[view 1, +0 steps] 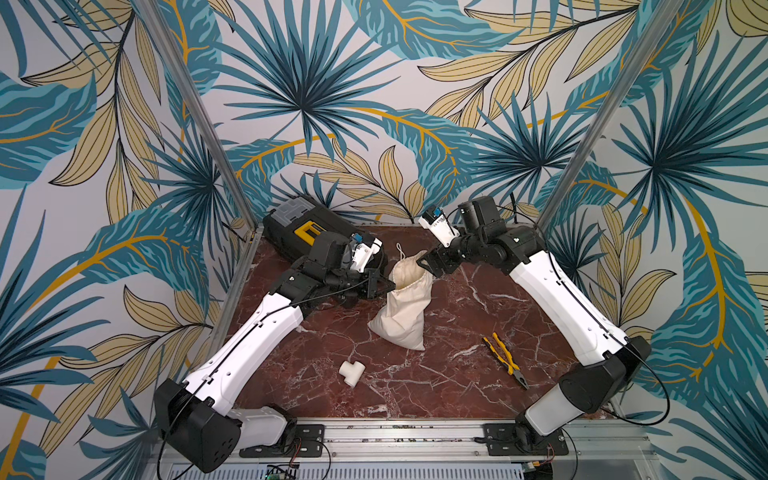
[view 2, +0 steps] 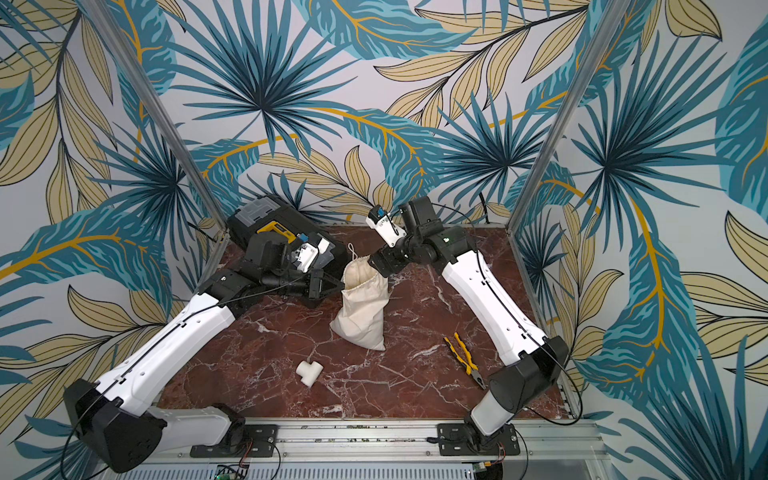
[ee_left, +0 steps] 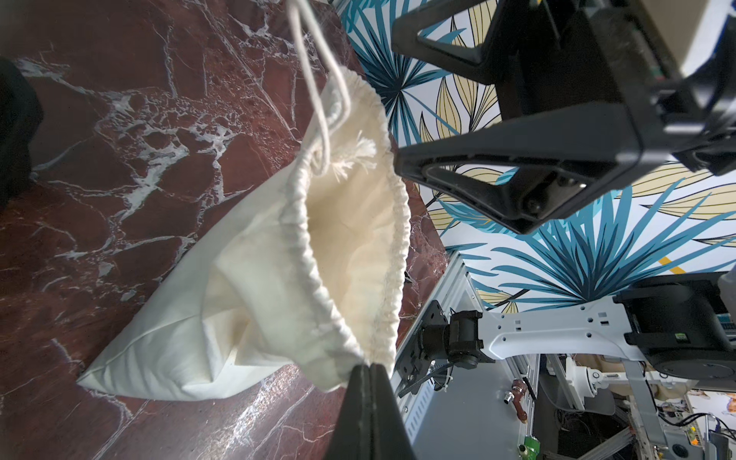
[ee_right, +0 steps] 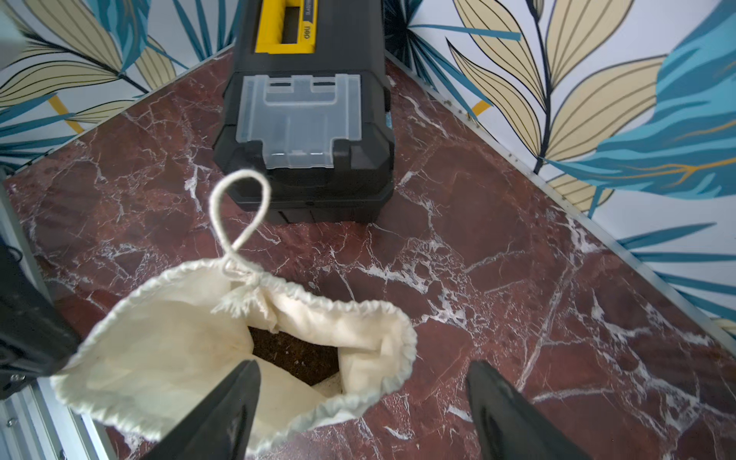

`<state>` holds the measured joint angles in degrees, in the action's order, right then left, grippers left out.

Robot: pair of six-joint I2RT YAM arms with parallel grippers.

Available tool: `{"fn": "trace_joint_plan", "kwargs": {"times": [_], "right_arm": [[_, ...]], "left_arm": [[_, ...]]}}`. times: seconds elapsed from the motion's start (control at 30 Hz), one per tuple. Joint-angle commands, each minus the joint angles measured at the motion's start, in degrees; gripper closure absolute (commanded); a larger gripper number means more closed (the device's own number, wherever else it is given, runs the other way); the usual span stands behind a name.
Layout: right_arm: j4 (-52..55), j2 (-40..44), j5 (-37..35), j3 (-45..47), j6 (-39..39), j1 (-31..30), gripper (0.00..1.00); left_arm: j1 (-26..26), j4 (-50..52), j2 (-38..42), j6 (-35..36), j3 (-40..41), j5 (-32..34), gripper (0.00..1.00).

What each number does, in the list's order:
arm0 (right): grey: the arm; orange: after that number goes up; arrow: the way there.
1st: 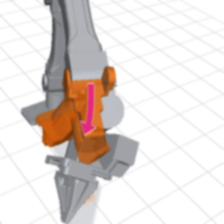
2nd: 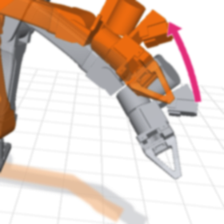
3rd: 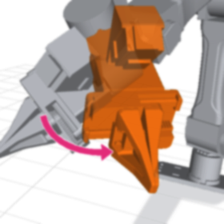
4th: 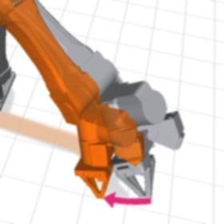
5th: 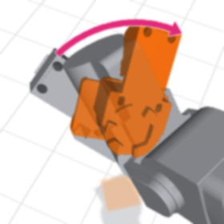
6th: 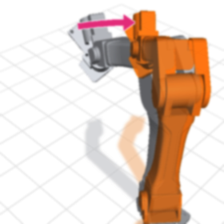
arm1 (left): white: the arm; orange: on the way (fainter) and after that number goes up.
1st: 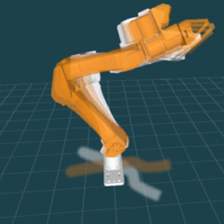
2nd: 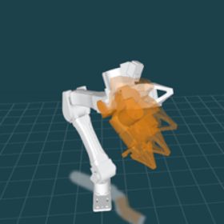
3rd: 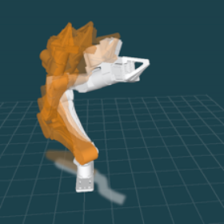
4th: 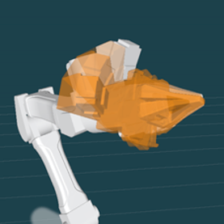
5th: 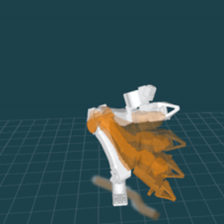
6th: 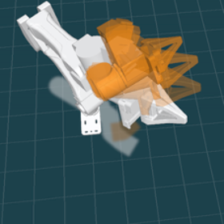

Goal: Close the soil bag
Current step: Adjust the soil bag at the center of the board.

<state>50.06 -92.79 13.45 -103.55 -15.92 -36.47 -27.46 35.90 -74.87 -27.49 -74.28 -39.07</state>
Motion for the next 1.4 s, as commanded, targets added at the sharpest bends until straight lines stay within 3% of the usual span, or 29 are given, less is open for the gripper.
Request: {"fn": "trace_joint_plan", "kwargs": {"times": [0.0,0.27,0.83,1.07,1.23,1.37], "right_arm": [[-0.7,-0.7,7.1,0.8,-7.0,-0.1,0.14],[-4.7,0.4,11.1,4.7,-18.1,0.0,0.15],[-6.1,-5.3,11.6,0.1,-25.3,-0.8,0.18],[-3.9,-6.7,13.9,0.2,-27.3,-0.9,0.36],[-3.0,-6.7,15.0,1.0,-28.5,-0.9,0.42],[-3.4,-5.9,14.5,2.3,-28.3,-0.9,0.63]], "left_arm": [[-0.2,3.5,1.6,2.9,-2.0,-1.5,1.0],[-0.2,6.2,1.7,4.7,-2.2,-2.7,1.0],[-0.2,9.4,1.3,7.5,-2.6,-2.9,1.0],[-0.2,9.5,0.8,7.5,-2.9,-2.3,1.0],[-0.2,9.7,0.2,7.4,-3.5,-2.0,1.0],[-0.1,9.7,-0.2,7.4,-3.9,-1.5,1.0]]}}
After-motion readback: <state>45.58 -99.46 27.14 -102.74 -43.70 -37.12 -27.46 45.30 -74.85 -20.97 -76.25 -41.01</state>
